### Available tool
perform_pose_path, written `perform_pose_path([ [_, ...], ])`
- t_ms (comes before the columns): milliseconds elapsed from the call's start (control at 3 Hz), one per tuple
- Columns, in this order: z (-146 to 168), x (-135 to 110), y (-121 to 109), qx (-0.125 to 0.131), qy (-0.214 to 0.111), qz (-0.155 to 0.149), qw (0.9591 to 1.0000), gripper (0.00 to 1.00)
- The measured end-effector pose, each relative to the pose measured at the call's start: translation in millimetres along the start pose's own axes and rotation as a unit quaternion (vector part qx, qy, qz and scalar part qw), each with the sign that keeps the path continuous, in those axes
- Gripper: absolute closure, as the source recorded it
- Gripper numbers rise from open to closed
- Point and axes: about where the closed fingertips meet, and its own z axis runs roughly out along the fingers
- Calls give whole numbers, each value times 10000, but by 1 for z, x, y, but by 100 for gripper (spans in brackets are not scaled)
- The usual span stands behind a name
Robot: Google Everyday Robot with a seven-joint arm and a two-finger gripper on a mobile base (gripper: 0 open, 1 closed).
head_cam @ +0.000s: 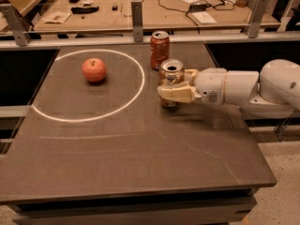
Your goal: Move orange can near apple
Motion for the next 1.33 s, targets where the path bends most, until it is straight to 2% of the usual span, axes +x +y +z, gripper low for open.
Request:
perform_pose_path([
  [333, 22, -11, 3, -58, -56, -60, 9999, 100],
  [667, 44, -13, 7, -52, -31, -56, 10000, 100],
  [1000, 67, -15, 9, 83, 28, 8, 10000, 100],
  [1333, 87, -16, 10, 334, 147, 127, 9993, 100],
])
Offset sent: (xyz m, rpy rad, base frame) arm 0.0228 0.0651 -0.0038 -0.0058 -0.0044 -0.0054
